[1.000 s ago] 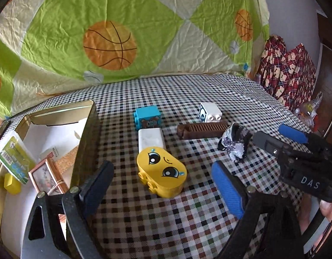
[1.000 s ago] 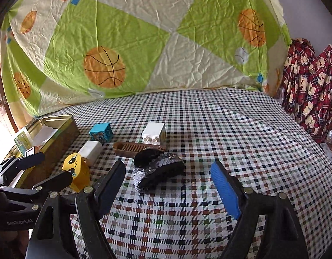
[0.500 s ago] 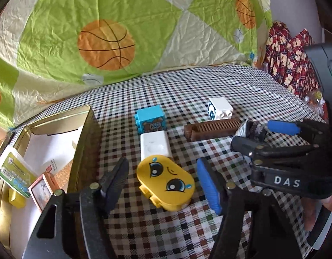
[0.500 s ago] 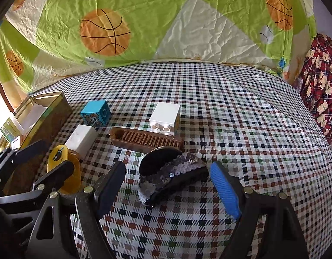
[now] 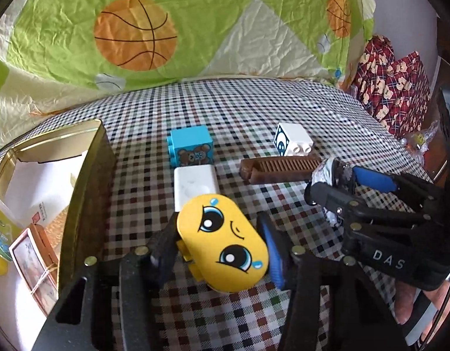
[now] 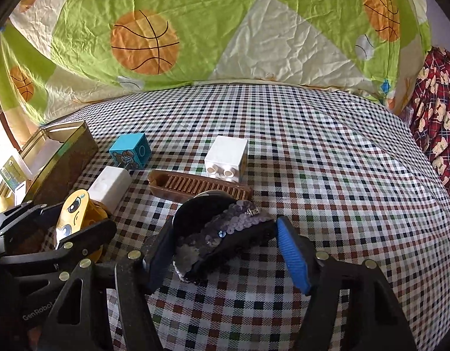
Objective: Organize rigid objects
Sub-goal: 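Grasp the yellow cartoon-face block with left gripper while right gripper grasps the black sequined clip, then carry the face block with left gripper and the black clip with right gripper toward the tray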
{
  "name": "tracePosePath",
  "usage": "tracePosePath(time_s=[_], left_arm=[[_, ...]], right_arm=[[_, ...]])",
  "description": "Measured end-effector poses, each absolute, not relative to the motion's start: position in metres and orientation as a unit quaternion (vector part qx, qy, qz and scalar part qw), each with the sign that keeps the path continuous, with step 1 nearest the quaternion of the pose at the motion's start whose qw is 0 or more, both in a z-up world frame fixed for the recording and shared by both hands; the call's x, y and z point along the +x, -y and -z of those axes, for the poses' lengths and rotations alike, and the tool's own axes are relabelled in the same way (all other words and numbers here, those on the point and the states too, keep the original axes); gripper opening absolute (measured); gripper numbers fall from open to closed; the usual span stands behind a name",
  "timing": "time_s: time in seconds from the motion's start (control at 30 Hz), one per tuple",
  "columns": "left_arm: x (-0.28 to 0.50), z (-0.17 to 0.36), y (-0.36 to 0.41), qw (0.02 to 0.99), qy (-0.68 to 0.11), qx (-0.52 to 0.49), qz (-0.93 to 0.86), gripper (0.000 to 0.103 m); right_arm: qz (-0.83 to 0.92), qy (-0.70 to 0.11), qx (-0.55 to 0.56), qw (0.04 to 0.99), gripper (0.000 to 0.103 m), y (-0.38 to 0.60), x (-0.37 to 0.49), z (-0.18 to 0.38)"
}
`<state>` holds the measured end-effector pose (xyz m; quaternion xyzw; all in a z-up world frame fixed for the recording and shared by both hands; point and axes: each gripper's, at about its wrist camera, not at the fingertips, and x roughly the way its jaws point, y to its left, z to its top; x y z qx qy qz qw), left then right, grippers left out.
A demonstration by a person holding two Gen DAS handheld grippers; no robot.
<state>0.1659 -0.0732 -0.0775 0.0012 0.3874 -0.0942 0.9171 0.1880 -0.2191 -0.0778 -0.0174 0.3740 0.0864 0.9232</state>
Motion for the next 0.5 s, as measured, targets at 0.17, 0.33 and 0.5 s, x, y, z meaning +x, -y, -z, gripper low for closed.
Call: tracePosePath(time_s=[0.17,0.33,0.5], left_arm=[[0.159,0.068,0.071,0.931,-0.354,0.003,0.09,0.051],[0.154,0.062,0.067,0.941,-0.329,-0.002,0.078,0.051],[0.146,0.056,0.064,0.951,-0.302,-0.008,0.061,0.051]], right_arm=[[-0.085,-0.354,-0.026,0.931,0.069,0.216,0.182,0.072],[-0.09,-0.329,-0.03,0.939,0.069,0.213,0.175,0.066],[-0.092,-0.302,-0.028,0.948,0.069,0.215,0.166,0.061]])
